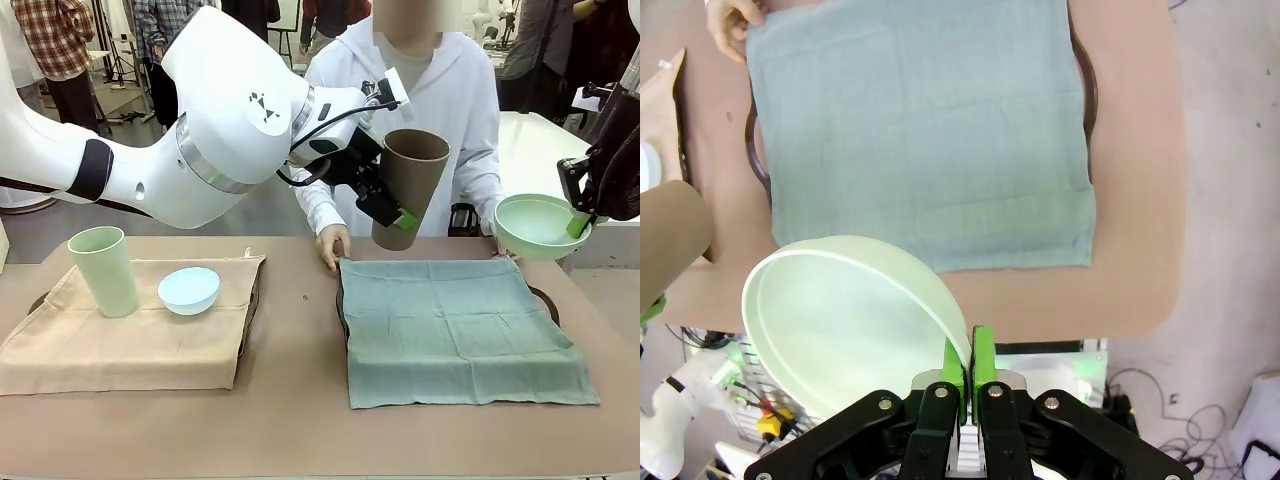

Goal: Set up a tray with a mat and arrange the tableware.
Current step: Place the Picnic Bowl and Reusable plastic cup back onto the Handle tray in front of the human's position.

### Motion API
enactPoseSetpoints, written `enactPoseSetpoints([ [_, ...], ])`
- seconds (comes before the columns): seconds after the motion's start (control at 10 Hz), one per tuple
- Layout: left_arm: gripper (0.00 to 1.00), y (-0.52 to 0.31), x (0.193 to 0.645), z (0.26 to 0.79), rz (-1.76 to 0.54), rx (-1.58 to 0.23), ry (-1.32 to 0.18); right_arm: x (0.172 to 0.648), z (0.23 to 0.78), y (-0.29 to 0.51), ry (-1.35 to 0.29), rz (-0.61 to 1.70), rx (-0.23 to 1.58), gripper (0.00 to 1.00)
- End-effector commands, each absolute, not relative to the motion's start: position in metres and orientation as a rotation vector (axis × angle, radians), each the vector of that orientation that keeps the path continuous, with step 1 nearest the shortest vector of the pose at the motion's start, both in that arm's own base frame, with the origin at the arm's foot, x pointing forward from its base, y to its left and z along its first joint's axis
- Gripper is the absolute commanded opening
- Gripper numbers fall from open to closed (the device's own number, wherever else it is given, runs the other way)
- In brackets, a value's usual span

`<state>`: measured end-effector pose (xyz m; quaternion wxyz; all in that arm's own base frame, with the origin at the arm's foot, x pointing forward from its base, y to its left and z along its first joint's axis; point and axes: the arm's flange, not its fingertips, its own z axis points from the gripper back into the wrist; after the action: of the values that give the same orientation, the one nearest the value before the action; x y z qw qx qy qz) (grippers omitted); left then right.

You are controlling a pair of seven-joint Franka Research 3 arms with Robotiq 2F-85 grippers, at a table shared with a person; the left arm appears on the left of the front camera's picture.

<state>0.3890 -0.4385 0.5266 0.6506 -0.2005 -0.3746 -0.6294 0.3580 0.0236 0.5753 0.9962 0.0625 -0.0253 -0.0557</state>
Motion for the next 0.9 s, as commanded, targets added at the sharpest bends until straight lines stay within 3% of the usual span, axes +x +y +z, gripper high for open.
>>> enactPoseSetpoints([
  [0.0, 0.0, -0.4395, 0.3928, 0.532, -1.445, -0.462, -0.852, 0.3594, 0.5751, 0.0223, -0.055, -0.115, 0.127, 0.0],
  [0.8, 0.0, -0.4395, 0.3928, 0.532, -1.445, -0.462, -0.852, 0.3594, 0.5751, 0.0223, -0.055, -0.115, 0.127, 0.0],
])
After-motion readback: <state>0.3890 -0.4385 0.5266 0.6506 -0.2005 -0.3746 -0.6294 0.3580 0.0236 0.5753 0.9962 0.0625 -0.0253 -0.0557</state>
